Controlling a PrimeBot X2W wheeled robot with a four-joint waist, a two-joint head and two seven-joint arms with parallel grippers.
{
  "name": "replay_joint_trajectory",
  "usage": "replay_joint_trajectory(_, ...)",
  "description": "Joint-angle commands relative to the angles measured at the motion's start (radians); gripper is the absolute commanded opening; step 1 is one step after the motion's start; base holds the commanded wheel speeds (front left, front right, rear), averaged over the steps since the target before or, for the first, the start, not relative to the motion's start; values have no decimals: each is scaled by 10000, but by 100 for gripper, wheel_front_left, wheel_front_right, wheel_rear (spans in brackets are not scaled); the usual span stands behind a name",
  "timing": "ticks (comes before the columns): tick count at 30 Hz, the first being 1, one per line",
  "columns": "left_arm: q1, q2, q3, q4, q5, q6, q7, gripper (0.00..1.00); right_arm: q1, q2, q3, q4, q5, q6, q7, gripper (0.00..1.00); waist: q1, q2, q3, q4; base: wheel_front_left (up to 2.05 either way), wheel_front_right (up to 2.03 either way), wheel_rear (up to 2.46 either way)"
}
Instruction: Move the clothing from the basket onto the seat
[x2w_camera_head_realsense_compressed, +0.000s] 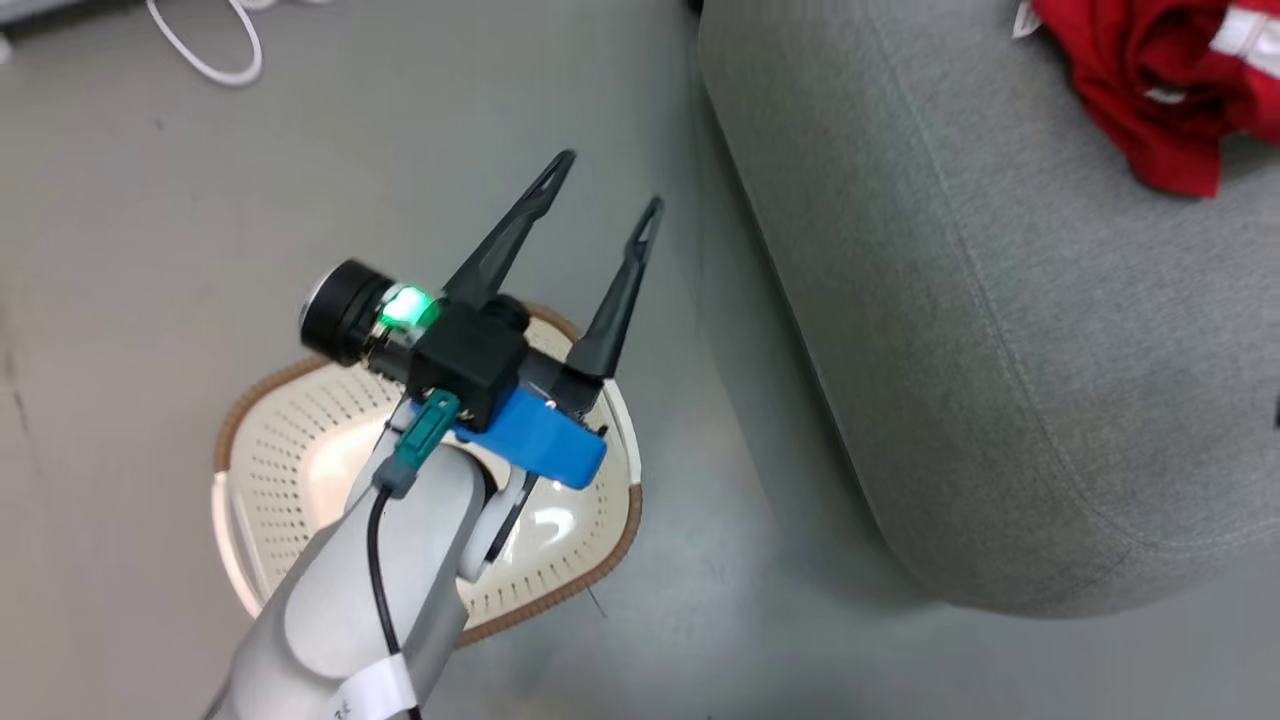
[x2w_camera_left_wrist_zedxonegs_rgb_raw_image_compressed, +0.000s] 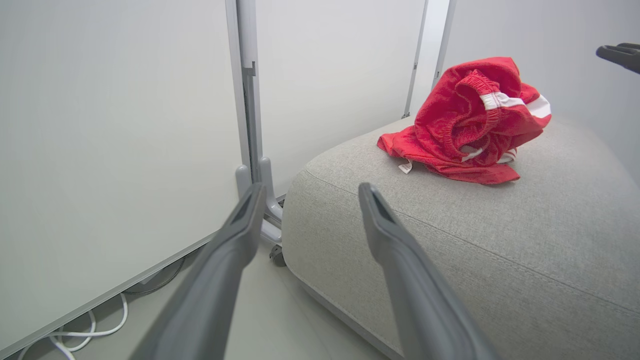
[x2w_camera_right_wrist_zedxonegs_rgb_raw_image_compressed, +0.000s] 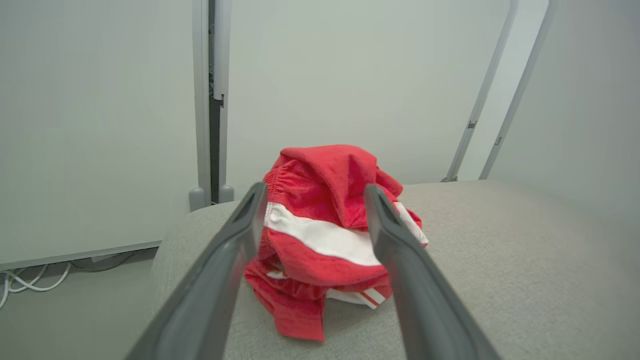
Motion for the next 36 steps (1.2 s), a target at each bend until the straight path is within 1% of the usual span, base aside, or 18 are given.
replay_joint_trajectory(1, 360, 18, 219, -106, -77, 90, -44, 100, 422, 131, 198, -239, -15, 1, -4, 100, 1, 0, -901, 181, 0, 0, 0)
replay_joint_trajectory(3, 728, -20, 552, -241, -185, 180, -45, 100, 837, 218, 585, -540, -148, 1, -2, 100, 1, 0, -1304, 335, 0, 0, 0)
replay_joint_trajectory(8, 1537, -175, 1366, -463, -279, 226, -45, 100, 1815, 573, 1229, -1150, -180, 1, -2, 100, 1, 0, -2225, 875, 0, 0, 0)
replay_joint_trajectory(16, 2682, -341, 2455, -391, 69, 85, -45, 100, 2954, 817, 1943, -1649, -447, 1, -2, 100, 1, 0, -3312, 1685, 0, 0, 0)
replay_joint_trajectory(21, 3253, -508, 3225, -225, 159, 17, -45, 100, 3309, 932, 2338, -1486, -493, 1, -4, 100, 1, 0, -3715, 2082, 0, 0, 0)
replay_joint_trajectory(26, 3744, -703, 3771, -293, 339, -142, -47, 100, 3512, 1185, 2589, -1242, -393, 1, -4, 100, 1, 0, -4026, 2450, 0, 0, 0)
replay_joint_trajectory(31, 4205, -872, 4245, -379, 422, -311, -46, 100, 3660, 1421, 2847, -962, -383, 1, -2, 100, 1, 0, -4290, 2682, 0, 0, 0)
replay_joint_trajectory(32, 4460, -936, 4511, -499, 453, -379, -46, 100, 3700, 1518, 2918, -797, -416, 1, -3, 100, 1, 0, -4431, 2800, 0, 0, 0)
replay_joint_trajectory(36, 4809, -1015, 4842, -728, 558, -410, -46, 100, 3734, 1611, 3013, -544, -417, 1, -2, 100, 1, 0, -4580, 2885, 0, 0, 0)
